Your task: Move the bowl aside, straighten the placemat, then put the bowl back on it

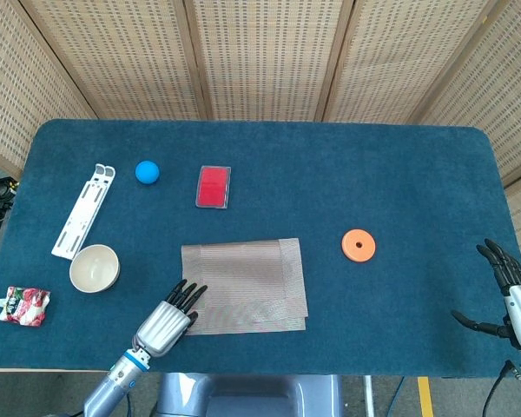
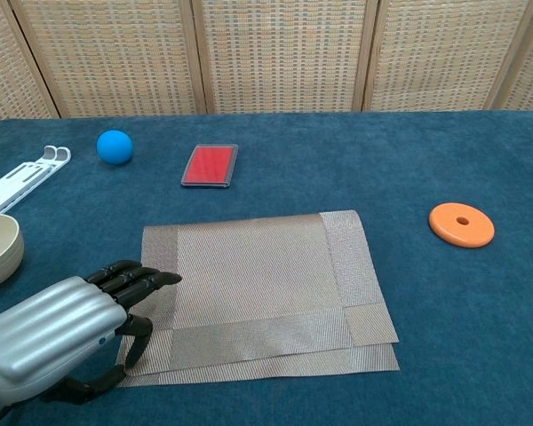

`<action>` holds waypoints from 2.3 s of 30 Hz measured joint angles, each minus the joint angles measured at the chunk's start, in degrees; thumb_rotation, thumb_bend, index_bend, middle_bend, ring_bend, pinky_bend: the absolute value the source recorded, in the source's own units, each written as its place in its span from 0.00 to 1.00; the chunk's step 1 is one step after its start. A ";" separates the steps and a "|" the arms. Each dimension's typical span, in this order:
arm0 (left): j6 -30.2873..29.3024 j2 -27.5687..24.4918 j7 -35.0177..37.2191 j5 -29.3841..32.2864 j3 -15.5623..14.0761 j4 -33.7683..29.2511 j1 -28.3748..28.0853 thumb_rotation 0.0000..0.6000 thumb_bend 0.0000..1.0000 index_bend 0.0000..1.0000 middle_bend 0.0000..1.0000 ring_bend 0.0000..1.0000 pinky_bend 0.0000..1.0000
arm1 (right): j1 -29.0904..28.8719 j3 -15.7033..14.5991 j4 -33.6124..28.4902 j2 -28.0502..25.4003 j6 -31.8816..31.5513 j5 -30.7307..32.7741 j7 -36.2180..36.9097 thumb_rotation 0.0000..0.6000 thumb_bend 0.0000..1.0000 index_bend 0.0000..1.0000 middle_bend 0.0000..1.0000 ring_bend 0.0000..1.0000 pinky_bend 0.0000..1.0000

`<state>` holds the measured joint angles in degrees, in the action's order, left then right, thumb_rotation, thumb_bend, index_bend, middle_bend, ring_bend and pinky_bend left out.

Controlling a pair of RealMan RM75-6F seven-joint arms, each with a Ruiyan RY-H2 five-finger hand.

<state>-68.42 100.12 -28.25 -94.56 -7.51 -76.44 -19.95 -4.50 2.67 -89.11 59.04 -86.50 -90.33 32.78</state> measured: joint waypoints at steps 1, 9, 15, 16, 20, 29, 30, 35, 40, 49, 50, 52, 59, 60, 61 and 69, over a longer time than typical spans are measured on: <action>0.02 0.05 0.00 -0.03 -0.02 0.11 0.01 1.00 0.47 0.58 0.00 0.00 0.00 | 0.00 -0.01 -0.03 -0.02 -0.01 -0.03 -0.02 1.00 0.15 0.11 0.00 0.00 0.00; 0.19 -0.49 -0.10 0.12 0.09 -0.29 0.07 1.00 0.50 0.58 0.00 0.00 0.00 | 0.01 -0.12 -0.18 -0.10 -0.15 -0.19 -0.12 1.00 0.15 0.11 0.00 0.00 0.00; -0.43 -1.60 0.04 -0.21 0.49 -2.07 -0.05 1.00 0.51 0.58 0.00 0.00 0.00 | 0.05 -0.17 -0.27 -0.13 -0.31 -0.28 -0.24 1.00 0.15 0.11 0.00 0.00 0.00; -0.53 -1.80 -0.02 -0.27 0.58 -2.39 -0.08 1.00 0.51 0.58 0.00 0.00 0.00 | 0.07 -0.18 -0.28 -0.14 -0.34 -0.29 -0.25 1.00 0.15 0.11 0.00 0.00 0.00; -1.06 -2.85 -0.41 -0.40 1.24 -4.27 -0.28 1.00 0.51 0.58 0.00 0.00 0.00 | 0.14 -0.17 -0.31 -0.17 -0.54 -0.31 -0.23 1.00 0.15 0.11 0.00 0.00 0.00; -0.80 -7.28 -2.26 1.81 5.91 -12.76 -2.14 1.00 0.51 0.57 0.00 0.00 0.00 | 0.12 0.12 0.12 0.04 -0.30 0.51 -0.34 1.00 0.15 0.11 0.00 0.00 0.00; -0.49 -7.90 -2.61 2.42 6.93 -13.77 -2.61 1.00 0.51 0.57 0.00 0.00 0.00 | 0.03 0.18 0.24 0.11 0.02 0.81 -0.39 1.00 0.15 0.11 0.00 0.00 0.00; 1.40 -10.41 -3.97 6.69 13.66 -16.90 -5.78 1.00 0.51 0.56 0.00 0.00 0.00 | -0.51 0.58 0.82 0.48 1.83 2.47 -0.76 1.00 0.15 0.11 0.00 0.00 0.00; 3.87 -11.36 -3.75 12.15 19.66 -16.72 -9.56 1.00 0.51 0.57 0.00 0.00 0.00 | -1.05 1.26 1.65 0.92 3.77 4.83 -1.08 1.00 0.15 0.11 0.00 0.00 0.00; 9.36 -10.61 -3.84 19.18 25.94 -9.54 -16.99 1.00 0.51 0.57 0.00 0.00 0.00 | -1.71 2.31 2.92 1.75 6.38 8.00 -2.55 1.00 0.15 0.11 0.00 0.00 0.00; 9.99 -10.30 -3.95 19.90 26.63 -7.80 -17.98 1.00 0.51 0.57 0.00 0.00 0.00 | -1.74 2.41 3.09 1.85 6.57 8.34 -2.84 1.00 0.15 0.11 0.00 0.00 0.00; 11.13 -9.71 -3.89 21.08 27.63 -4.50 -19.64 1.00 0.51 0.57 0.00 0.00 0.00 | -1.77 2.69 3.47 2.12 6.91 9.19 -3.58 1.00 0.15 0.11 0.00 0.00 0.00; 15.66 -6.93 -1.75 25.88 30.30 9.80 -26.14 1.00 0.50 0.56 0.00 0.00 0.00 | -1.53 3.47 4.58 2.79 7.89 11.43 -4.72 1.00 0.15 0.11 0.00 0.00 0.00; 16.12 -6.58 -1.47 26.37 30.44 11.02 -26.75 1.00 0.50 0.55 0.00 0.00 0.00 | -1.52 3.50 4.68 2.86 8.05 11.59 -4.86 1.00 0.15 0.11 0.00 0.00 0.00; 16.54 -6.25 -1.22 26.82 30.53 12.11 -27.27 1.00 0.48 0.53 0.00 0.00 0.00 | -1.51 3.51 4.74 2.92 8.16 11.70 -4.99 1.00 0.15 0.11 0.00 0.00 0.00; 19.15 -3.44 0.00 30.55 30.44 20.63 -30.10 1.00 0.14 0.14 0.00 0.00 0.00 | -1.10 3.44 5.35 3.53 8.81 12.51 -6.33 1.00 0.15 0.11 0.00 0.00 0.00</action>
<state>-49.26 96.69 -28.25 -64.01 22.93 -55.81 -50.05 -5.60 6.11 -83.75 62.56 -77.68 -77.82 26.45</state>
